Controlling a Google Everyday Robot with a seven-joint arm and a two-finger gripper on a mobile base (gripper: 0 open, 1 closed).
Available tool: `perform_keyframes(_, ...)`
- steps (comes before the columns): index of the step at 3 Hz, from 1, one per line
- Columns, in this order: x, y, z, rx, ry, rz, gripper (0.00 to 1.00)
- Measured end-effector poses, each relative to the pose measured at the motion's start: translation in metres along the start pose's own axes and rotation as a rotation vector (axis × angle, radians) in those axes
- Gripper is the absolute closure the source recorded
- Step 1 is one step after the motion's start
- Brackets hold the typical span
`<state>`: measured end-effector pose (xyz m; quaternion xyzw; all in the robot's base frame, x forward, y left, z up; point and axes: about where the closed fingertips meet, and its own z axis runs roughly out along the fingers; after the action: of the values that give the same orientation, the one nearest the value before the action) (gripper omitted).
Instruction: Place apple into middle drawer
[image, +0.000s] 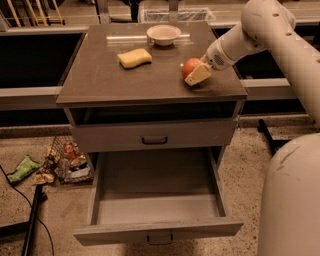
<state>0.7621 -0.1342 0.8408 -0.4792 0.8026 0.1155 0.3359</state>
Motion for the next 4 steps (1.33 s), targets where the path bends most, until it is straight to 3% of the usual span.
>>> perform_keyframes(1, -0.026, 0.010, -0.019, 0.024, -0.054, -0.069, 0.88)
perform_keyframes(2, -0.052, 0.038, -0.040, -0.001, -0.134, -0.133, 1.00)
perform_keyframes(3, -0.055, 0.041, -0.039, -0.008, -0.140, -0.139, 1.00)
perform_keyframes(4, -0.052, 0.048, -0.028, -0.046, -0.133, -0.136, 1.00)
